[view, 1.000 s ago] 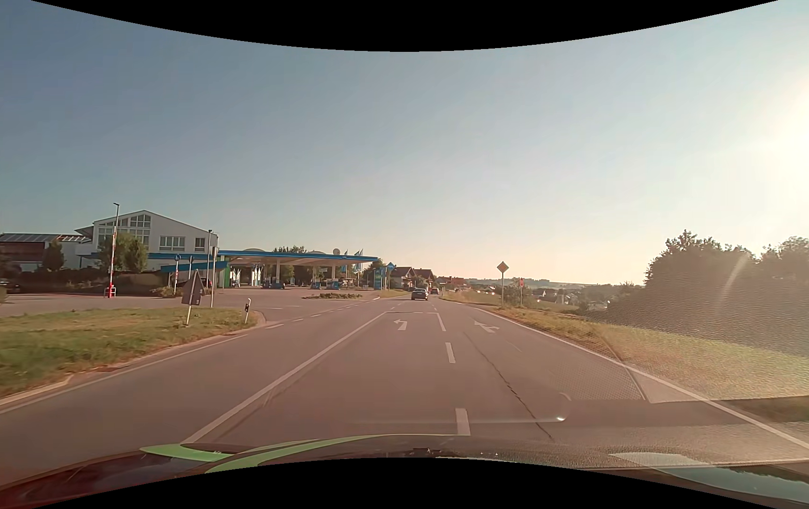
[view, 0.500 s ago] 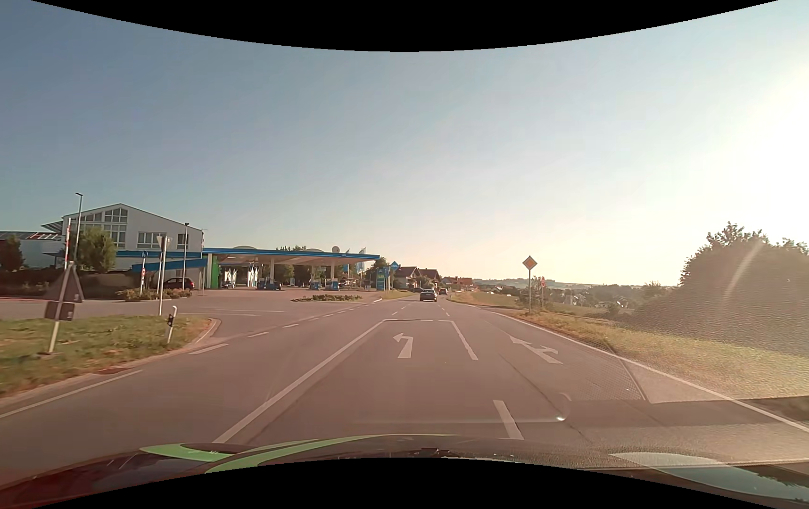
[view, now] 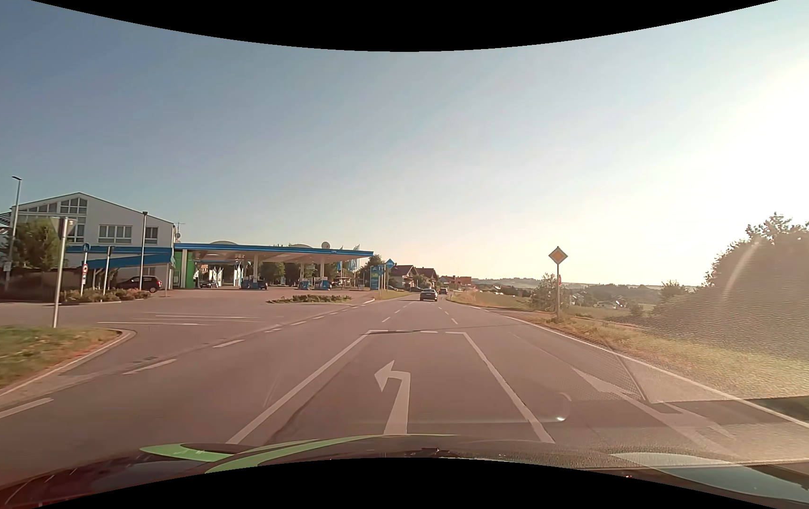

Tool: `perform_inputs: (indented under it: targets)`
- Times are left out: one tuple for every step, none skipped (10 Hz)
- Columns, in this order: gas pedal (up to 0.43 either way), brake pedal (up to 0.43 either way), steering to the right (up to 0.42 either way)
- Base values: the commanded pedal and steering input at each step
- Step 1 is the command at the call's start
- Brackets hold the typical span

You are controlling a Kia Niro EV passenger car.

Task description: Follow the waypoints while adhering to traffic rules and regulations

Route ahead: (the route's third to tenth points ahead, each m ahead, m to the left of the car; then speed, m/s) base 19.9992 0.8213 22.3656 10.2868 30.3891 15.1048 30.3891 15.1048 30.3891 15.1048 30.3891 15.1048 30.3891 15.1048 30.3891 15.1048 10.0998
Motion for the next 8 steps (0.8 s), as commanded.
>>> perform_inputs:
  targets:
    - [0.000,0.195,0.011]
    - [0.000,0.201,0.011]
    - [0.000,0.213,0.011]
    - [0.000,0.220,0.011]
    - [0.000,0.220,0.011]
    - [0.000,0.220,0.010]
    - [0.000,0.226,0.009]
    - [0.000,0.226,0.007]
